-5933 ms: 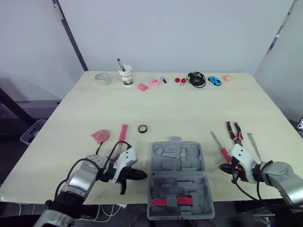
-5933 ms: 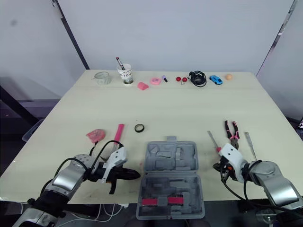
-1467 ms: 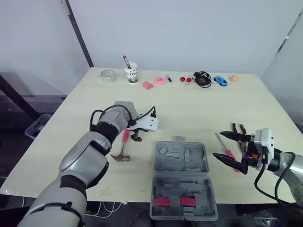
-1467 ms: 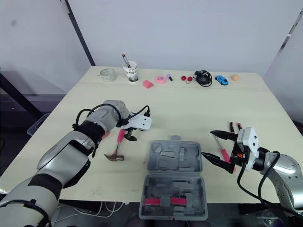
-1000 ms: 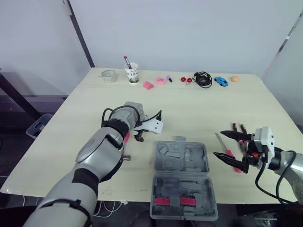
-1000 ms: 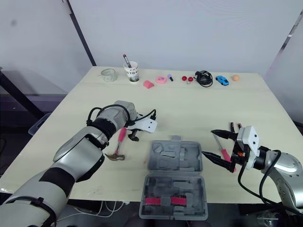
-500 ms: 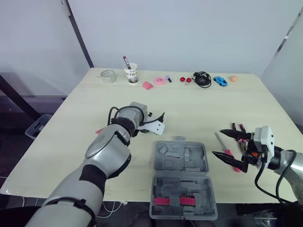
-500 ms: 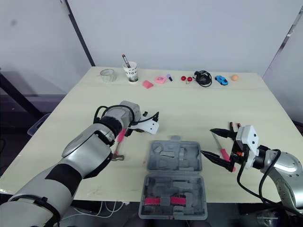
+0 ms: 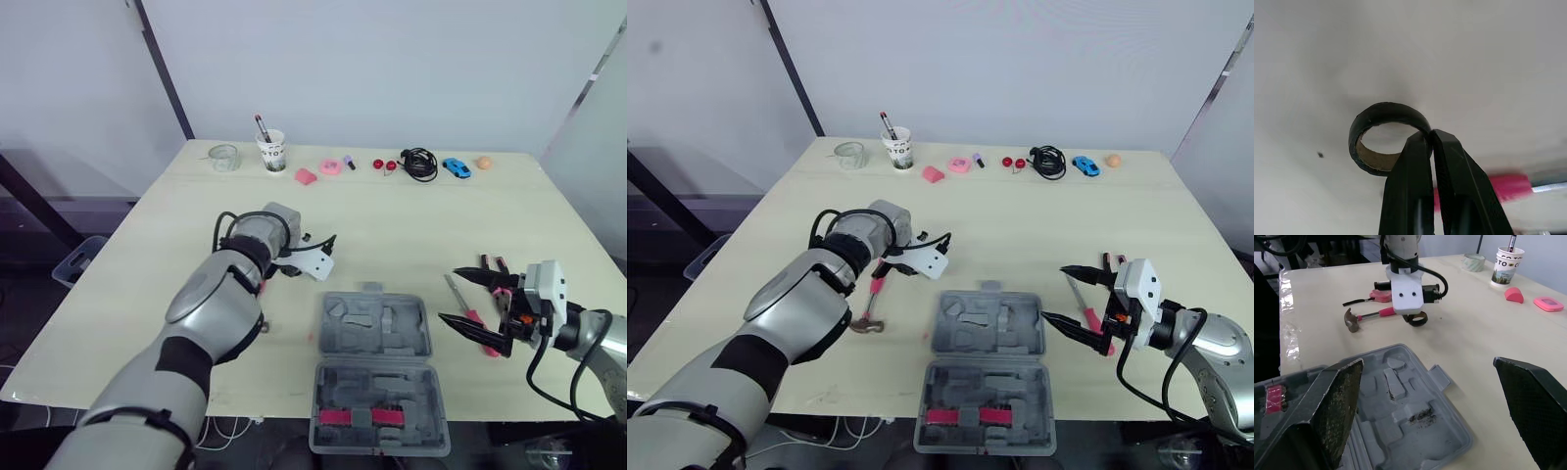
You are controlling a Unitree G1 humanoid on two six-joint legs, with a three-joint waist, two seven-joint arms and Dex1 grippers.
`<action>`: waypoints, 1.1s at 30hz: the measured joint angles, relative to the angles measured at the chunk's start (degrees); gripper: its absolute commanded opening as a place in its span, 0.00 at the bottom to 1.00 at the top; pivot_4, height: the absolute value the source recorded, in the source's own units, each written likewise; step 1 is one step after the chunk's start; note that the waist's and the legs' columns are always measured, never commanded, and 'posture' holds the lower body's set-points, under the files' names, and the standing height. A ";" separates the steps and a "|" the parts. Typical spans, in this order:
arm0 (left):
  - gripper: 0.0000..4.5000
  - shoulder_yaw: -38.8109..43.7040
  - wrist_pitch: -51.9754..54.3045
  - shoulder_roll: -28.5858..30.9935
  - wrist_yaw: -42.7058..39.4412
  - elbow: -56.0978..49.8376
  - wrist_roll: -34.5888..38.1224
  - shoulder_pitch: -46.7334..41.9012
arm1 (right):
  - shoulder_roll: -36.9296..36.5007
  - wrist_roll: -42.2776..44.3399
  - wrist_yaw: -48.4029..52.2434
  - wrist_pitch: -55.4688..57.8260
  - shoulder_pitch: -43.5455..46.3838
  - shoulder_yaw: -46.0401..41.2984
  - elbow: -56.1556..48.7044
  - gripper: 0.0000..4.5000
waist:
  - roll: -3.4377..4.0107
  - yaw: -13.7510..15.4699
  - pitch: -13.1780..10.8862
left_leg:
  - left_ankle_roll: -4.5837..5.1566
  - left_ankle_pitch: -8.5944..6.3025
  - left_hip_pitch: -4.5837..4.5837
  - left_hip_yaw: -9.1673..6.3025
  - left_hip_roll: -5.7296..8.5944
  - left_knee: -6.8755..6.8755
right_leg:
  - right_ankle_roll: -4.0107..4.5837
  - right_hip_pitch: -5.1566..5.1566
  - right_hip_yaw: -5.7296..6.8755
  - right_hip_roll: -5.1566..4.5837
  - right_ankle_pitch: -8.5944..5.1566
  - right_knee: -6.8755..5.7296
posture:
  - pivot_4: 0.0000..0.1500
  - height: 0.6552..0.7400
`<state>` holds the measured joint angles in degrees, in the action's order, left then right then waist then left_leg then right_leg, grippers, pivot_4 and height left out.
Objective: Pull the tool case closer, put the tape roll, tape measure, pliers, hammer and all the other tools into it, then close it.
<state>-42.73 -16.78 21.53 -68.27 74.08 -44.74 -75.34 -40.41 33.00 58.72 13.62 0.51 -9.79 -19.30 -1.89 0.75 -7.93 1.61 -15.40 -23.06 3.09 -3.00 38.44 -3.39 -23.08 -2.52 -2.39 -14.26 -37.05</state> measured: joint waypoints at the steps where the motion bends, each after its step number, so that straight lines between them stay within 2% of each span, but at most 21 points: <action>1: 0.01 0.15 -0.23 0.61 -1.41 -0.74 0.11 -0.29 | 0.00 0.00 0.26 0.00 0.00 0.00 0.04 1.00 | 0.00 0.00 0.00 | 0.00 0.00 -0.01 0.00 0.00 0.00 | 0.00 0.00 0.00 0.00 0.00 0.00 | 1.00 1.00; 6: 0.01 3.67 0.10 2.42 -11.07 -6.69 4.86 -0.60 | 0.00 0.00 0.96 -0.01 -0.06 0.00 0.08 1.00 | 0.00 0.09 0.00 | 0.00 0.00 -0.09 -0.07 -0.01 0.02 | 0.00 0.00 0.06 0.00 0.00 0.04 | 1.00 1.00; 10: 0.01 6.38 4.05 3.27 -19.76 -18.31 10.51 1.08 | -0.01 0.01 1.28 -0.01 -0.11 0.03 0.12 1.00 | 0.03 0.00 0.00 | 0.00 0.00 -0.10 -0.11 -0.01 0.05 | 0.00 0.00 0.07 0.00 0.00 0.03 | 1.00 1.00; 12: 0.01 6.02 6.13 3.85 -20.64 -23.63 13.52 2.97 | -0.06 0.01 1.51 0.01 -0.11 0.03 0.15 1.00 | 0.05 -0.05 0.00 | 0.00 0.00 -0.09 -0.14 -0.02 0.04 | 0.00 0.00 0.08 0.00 0.00 0.01 | 1.00 1.00; 19: 0.01 -2.96 19.23 9.20 -21.51 -44.52 28.87 7.43 | -1.27 0.02 2.66 -0.02 -0.12 -0.15 1.01 1.00 | 0.15 -0.13 -0.06 | 0.00 0.00 -0.04 -0.16 -0.04 0.07 | 0.01 0.00 0.05 0.05 0.00 -0.06 | 1.00 1.00; 27: 0.01 -5.77 26.15 9.36 -21.55 -47.62 31.41 8.94 | -1.52 -0.30 3.05 -0.24 -0.76 -0.17 2.02 1.00 | 0.16 -0.06 -0.07 | 0.00 0.00 -0.04 -0.15 -0.04 0.10 | 0.01 0.00 0.04 0.08 -0.01 -0.06 | 1.00 1.00; 33: 0.01 -5.74 27.03 8.34 -21.55 -47.62 28.22 9.88 | -1.49 -0.38 3.03 -0.32 -1.81 -0.18 2.02 1.00 | 0.16 -0.01 -0.07 | 0.00 0.01 -0.04 -0.15 -0.04 0.10 | 0.01 0.01 0.04 0.08 -0.01 -0.06 | 1.00 1.00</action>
<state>-48.46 10.25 29.87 -89.82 26.46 -16.52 -65.46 -41.90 32.62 61.75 13.30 -1.30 -9.97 -17.29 -1.74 0.74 -8.00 1.61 -15.39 -23.10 2.94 -3.04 38.55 -3.38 -23.07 -2.48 -2.31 -14.27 -37.11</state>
